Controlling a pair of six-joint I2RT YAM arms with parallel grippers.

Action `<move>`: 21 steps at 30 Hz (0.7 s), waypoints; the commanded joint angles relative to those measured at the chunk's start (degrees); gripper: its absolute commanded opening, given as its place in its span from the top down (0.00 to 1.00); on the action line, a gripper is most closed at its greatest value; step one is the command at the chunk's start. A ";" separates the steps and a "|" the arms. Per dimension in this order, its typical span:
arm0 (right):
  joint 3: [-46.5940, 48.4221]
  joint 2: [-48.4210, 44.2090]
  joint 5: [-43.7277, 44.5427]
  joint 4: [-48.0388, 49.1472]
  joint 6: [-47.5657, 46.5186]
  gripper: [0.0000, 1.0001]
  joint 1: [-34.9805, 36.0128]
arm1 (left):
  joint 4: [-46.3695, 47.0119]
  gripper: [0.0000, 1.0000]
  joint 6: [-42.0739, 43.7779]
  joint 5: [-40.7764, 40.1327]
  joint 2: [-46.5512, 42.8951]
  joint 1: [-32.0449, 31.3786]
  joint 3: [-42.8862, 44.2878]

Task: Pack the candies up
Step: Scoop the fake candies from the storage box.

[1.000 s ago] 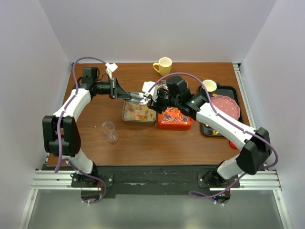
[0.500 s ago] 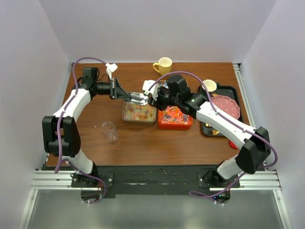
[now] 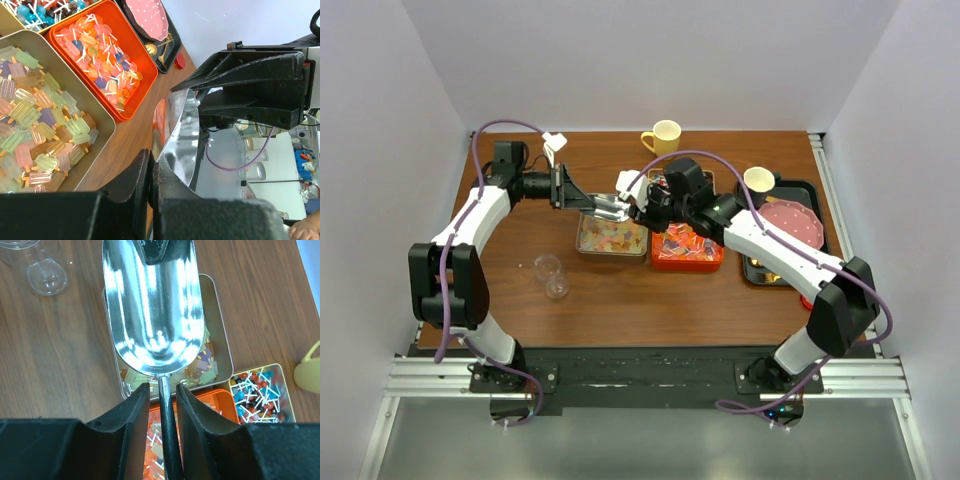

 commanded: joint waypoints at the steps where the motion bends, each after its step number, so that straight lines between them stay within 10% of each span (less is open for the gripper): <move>1: 2.74 -0.20 -2.48 0.81 1.06 0.68 -0.06 | -0.09 1.00 1.11 2.39 -1.23 -0.26 0.79; 21: 4.59 1.03 -2.56 -1.21 -0.79 0.74 -0.15 | -0.80 1.00 1.73 2.04 1.41 -1.14 2.37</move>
